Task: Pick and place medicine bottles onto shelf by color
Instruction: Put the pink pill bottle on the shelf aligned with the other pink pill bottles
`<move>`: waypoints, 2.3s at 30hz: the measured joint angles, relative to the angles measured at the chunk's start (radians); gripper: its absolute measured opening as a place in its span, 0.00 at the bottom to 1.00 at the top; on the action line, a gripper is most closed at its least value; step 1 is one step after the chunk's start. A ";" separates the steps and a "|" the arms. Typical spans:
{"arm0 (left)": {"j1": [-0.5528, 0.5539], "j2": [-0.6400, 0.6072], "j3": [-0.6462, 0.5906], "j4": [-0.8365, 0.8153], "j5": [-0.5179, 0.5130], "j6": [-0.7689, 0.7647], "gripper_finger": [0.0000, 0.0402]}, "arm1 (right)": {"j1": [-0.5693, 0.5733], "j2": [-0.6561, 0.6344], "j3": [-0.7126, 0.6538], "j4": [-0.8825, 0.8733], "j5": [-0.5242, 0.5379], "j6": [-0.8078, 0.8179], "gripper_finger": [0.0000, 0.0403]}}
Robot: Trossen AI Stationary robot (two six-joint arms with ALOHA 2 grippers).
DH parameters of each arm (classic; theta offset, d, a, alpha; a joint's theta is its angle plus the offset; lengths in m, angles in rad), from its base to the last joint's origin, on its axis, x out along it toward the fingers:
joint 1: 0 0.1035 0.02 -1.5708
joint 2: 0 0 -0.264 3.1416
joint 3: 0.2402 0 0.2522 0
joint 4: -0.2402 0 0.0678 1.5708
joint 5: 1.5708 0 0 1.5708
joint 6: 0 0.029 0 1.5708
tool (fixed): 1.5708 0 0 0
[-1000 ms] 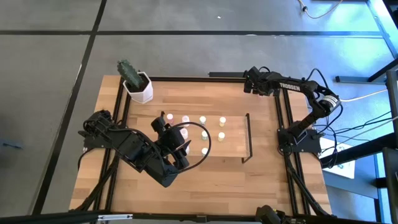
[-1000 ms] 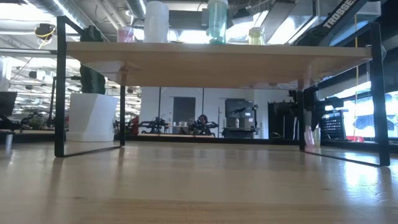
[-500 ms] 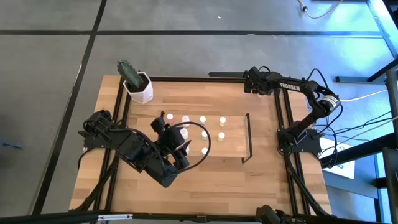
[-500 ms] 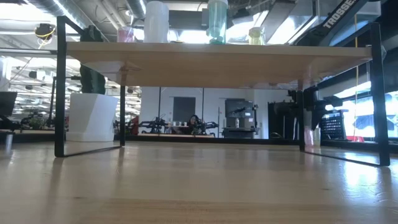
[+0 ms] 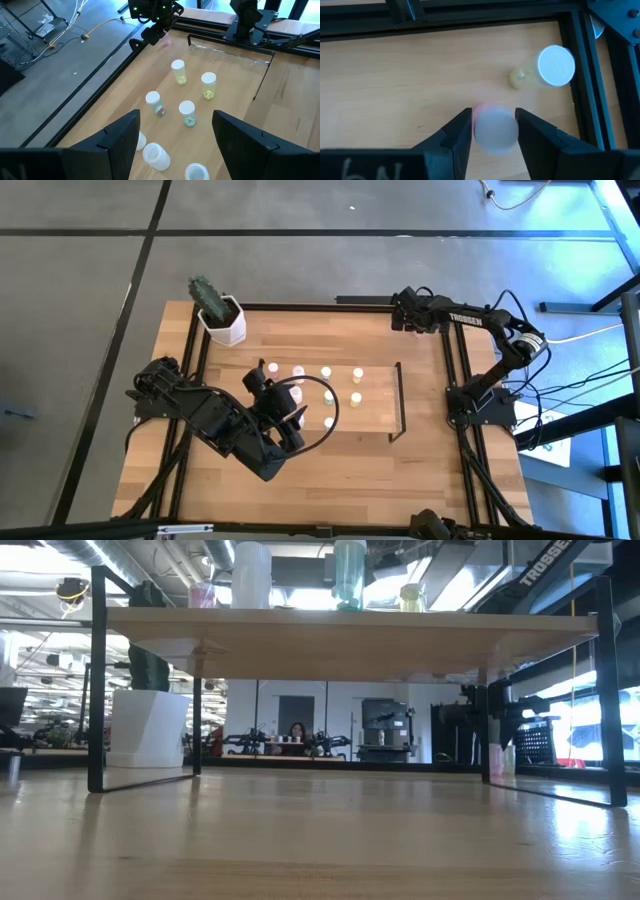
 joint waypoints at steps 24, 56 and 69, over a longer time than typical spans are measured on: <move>-0.010 0.000 0.000 0.000 0.000 0.000 0.60 | 0.000 0.000 0.001 0.002 -0.017 -0.030 0.33; -0.011 0.000 0.000 0.001 0.000 0.000 0.60 | 0.170 -0.167 0.300 -0.406 -0.026 -0.572 0.31; -0.011 0.000 0.000 0.000 0.075 -0.101 0.60 | 0.420 -0.217 0.575 -0.538 0.008 -0.658 0.31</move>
